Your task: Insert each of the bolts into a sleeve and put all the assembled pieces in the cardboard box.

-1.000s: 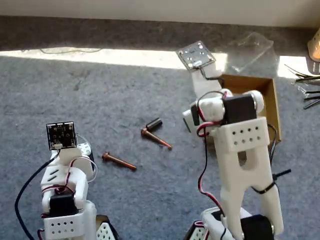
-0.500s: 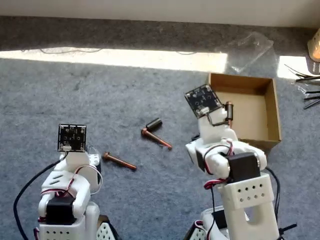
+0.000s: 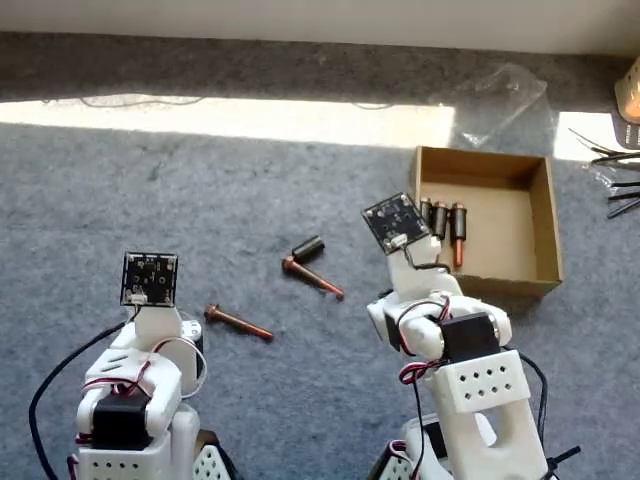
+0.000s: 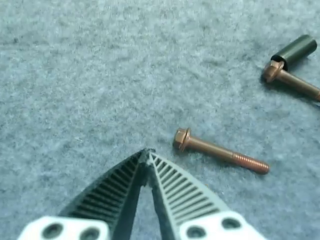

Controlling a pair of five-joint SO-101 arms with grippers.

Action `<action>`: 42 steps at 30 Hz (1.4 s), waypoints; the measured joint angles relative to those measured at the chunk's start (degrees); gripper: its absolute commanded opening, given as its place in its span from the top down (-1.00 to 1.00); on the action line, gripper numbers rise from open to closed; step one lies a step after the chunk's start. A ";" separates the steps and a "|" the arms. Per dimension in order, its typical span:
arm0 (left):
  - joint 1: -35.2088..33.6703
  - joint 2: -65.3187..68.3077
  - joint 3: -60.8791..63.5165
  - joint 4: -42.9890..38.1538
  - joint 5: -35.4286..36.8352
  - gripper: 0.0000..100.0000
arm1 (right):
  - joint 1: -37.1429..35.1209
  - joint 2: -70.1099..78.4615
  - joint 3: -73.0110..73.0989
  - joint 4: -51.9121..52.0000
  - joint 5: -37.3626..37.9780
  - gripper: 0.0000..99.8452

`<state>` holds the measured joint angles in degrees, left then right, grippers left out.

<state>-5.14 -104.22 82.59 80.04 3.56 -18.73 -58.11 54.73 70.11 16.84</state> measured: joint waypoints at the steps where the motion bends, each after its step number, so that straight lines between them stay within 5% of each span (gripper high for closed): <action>1: 0.00 0.00 0.00 0.70 0.00 0.99 | 0.00 0.00 0.00 -0.26 0.00 0.99; 15: 15.74 0.00 2.20 -0.62 12.31 0.98 | 0.00 0.00 0.00 -0.35 0.00 0.99; 20: 16.44 0.00 4.92 -0.62 12.31 0.96 | 0.00 0.00 0.00 -0.35 0.00 0.99; 28: 16.62 0.00 10.02 -3.43 15.30 0.46 | 0.00 0.00 0.00 -0.35 0.00 0.99; 42: 16.70 0.00 13.10 -10.81 23.38 0.63 | 0.00 -0.09 2.20 -0.97 0.00 0.99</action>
<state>11.56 -104.22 95.69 69.23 26.95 -18.73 -58.20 56.92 69.14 16.84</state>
